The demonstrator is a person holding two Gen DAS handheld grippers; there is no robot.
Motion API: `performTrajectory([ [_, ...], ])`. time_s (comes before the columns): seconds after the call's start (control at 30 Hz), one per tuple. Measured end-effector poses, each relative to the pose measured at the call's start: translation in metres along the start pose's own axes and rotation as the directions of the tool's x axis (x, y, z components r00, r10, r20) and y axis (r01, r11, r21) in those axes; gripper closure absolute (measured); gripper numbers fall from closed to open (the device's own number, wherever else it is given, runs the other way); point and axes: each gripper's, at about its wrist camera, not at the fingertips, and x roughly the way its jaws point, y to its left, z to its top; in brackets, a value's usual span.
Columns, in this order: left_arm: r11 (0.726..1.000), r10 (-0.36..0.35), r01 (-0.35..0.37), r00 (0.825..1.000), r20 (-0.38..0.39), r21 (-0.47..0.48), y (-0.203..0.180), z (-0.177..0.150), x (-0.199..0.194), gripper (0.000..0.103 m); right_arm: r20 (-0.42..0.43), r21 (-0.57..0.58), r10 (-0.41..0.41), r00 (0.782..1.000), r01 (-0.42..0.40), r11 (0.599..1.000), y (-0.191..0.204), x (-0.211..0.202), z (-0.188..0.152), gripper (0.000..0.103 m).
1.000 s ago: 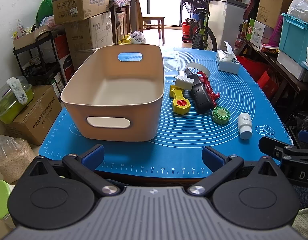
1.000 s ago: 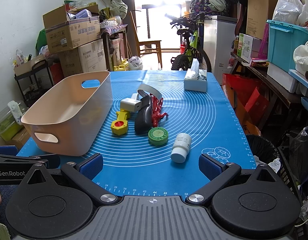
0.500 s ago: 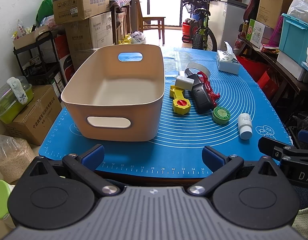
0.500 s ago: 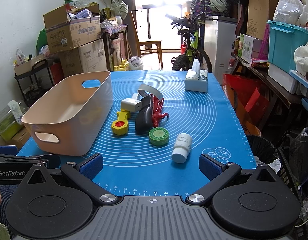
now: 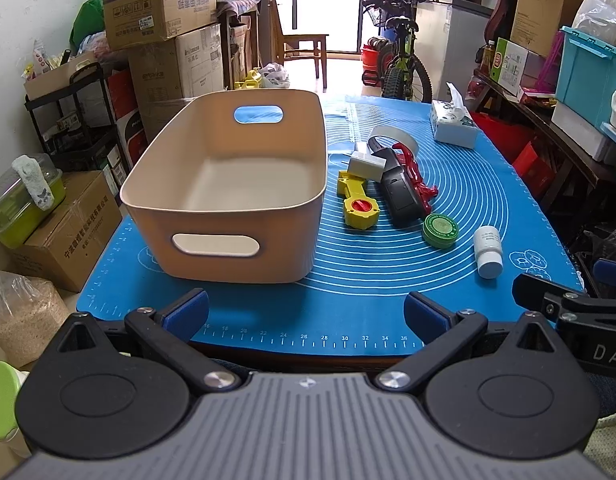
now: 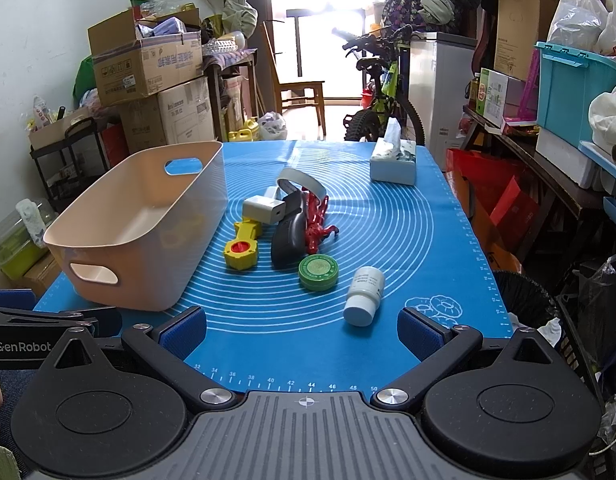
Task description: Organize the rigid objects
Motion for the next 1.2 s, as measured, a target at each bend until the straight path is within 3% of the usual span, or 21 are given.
performTrajectory([
  [1.2,1.0,0.002,-0.002,1.0,-0.013,-0.006,0.0042,0.0057,-0.0043,0.001,0.003,0.004,-0.013,1.0,0.013,1.0,0.0009,-0.004,0.0047,0.002],
])
